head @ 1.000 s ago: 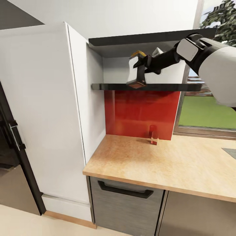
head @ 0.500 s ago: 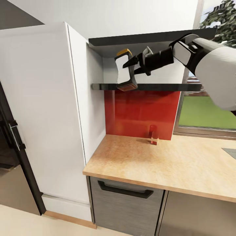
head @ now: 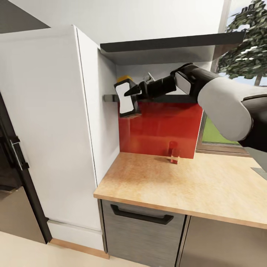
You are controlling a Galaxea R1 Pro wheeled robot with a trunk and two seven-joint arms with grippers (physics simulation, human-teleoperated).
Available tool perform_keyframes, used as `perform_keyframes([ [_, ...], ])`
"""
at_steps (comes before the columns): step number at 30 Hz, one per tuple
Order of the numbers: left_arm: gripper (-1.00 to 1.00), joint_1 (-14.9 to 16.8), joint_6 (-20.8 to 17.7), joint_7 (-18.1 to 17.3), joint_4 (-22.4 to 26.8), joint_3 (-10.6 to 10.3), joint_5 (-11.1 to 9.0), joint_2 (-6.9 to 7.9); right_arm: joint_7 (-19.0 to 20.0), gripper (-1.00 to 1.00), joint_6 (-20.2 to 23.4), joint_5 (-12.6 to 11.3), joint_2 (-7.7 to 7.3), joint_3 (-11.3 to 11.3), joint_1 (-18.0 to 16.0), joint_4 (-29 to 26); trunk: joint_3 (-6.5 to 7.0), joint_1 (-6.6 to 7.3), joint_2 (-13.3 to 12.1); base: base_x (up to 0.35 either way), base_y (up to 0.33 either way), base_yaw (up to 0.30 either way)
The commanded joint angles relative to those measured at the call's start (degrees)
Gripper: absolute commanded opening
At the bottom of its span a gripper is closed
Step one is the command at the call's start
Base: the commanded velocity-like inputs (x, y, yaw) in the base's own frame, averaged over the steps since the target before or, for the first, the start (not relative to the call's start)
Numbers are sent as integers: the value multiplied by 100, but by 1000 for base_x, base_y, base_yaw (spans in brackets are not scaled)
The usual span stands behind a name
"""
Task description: Set up a coffee station on the kitchen countertop: keep the coffee maker on the countertop, move the bottle of coffee from the kitchen shelf to the counter next to the coffee maker, place a paper coffee filter on top of the coffee maker, put the saucer next to the coffee maker with the coffee cup on the saucer, and place the electric kettle next to the coffee maker.
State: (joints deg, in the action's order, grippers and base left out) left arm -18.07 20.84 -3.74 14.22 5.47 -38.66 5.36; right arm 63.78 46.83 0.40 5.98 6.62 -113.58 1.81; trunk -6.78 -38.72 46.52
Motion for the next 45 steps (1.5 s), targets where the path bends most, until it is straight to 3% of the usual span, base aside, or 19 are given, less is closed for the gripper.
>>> perform_keyframes([
  [1,100,-1,5,-39,34,24,-39,-7,67,-100,24,7,-19,59,5,12,-7,-2,6,0,0,0],
  [12,100,-3,33,-39,106,29,-55,-16,662,-100,226,191,-166,68,172,12,66,-2,6,0,0,-83],
  [29,100,-3,43,-48,195,31,-51,-13,733,-100,467,231,-185,73,609,12,207,-2,6,0,0,-120],
  [32,100,-3,43,-48,198,33,-54,-24,742,-100,466,232,-300,76,642,12,232,-2,6,0,0,-120],
  [33,100,-2,43,-48,206,33,-60,-26,752,-100,440,349,-394,77,751,12,241,-2,6,0,0,-110],
  [37,100,-2,43,-46,215,34,-62,-26,771,-100,413,597,-426,77,849,12,274,-2,6,0,0,-107],
  [45,100,-3,43,-48,221,34,-69,-26,763,-100,406,675,-506,77,921,12,341,-2,6,0,0,-101],
])
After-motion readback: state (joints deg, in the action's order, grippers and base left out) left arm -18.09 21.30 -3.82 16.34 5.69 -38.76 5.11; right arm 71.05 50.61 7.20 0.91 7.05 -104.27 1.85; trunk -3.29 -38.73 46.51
